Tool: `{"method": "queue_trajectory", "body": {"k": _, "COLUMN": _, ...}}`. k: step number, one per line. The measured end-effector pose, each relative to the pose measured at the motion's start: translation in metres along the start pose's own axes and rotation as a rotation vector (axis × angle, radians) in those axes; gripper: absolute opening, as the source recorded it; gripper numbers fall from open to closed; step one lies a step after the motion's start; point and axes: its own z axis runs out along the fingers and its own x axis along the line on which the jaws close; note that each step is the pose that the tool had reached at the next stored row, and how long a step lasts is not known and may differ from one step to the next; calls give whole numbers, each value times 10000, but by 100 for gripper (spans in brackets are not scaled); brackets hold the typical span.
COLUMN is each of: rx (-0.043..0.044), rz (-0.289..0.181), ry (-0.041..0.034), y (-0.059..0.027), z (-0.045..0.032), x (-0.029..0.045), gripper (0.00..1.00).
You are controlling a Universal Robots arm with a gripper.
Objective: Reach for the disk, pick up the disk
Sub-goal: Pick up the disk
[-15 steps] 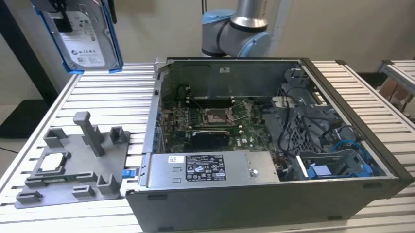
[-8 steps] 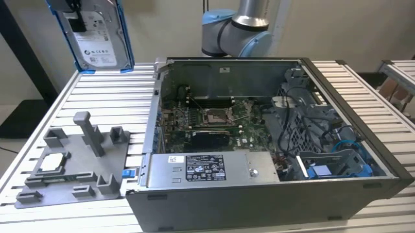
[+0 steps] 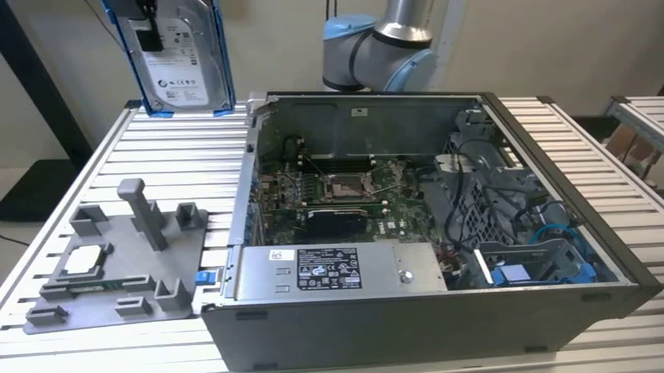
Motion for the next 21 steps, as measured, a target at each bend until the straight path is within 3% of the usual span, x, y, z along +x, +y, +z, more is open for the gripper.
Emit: {"method": "queue_trajectory", "body": {"k": 21, "rx": -36, "rz": 2, "ry": 0, "y": -712, "z": -7, "x": 14, "gripper": 0}}
